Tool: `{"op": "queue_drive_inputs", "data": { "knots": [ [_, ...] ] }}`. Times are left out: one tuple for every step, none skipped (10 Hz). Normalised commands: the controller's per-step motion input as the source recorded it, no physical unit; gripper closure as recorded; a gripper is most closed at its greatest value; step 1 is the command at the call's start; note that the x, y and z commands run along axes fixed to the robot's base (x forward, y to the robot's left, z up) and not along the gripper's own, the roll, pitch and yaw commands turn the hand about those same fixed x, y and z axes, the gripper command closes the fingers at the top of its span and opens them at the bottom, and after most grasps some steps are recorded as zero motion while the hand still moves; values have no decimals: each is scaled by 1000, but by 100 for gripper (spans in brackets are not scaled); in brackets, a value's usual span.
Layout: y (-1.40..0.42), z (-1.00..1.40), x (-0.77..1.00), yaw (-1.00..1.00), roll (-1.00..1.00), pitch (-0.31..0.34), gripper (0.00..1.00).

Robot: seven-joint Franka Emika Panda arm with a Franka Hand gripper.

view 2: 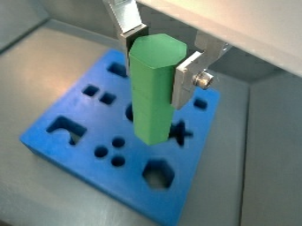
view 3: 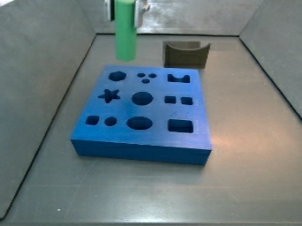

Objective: Insert the hexagon object.

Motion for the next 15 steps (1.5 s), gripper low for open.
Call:
{"op": "queue_drive_inputs", "data": {
  "knots": [
    [183, -486, -60, -831, 0, 14, 100],
    [309, -280, -66, -597, -41, 3, 100],
    [183, -371, 0, -563, -9, 0, 100],
    [251, -300, -31, -629, -51, 7, 100],
    [203, -271, -83, -423, -47, 14, 100],
    [69, -269, -86, -320, -6, 0, 100],
    [37, -360, -246, -229, -67, -13, 100],
    [0, -197, -171, -37, -120, -59, 100],
    [0, -149, -123, 0, -70, -66, 100],
    [-11, -151, -120, 40, -57, -71, 100],
    [-60, -146, -74, 120, -44, -76, 100],
    [-89, -203, -9, 86, -83, -104, 100],
    [-117, -251, 0, 60, -93, -134, 100],
    [-94, -311, 0, 37, -99, -179, 100],
    [0, -434, -34, 26, -104, -279, 100]
  ]
}}
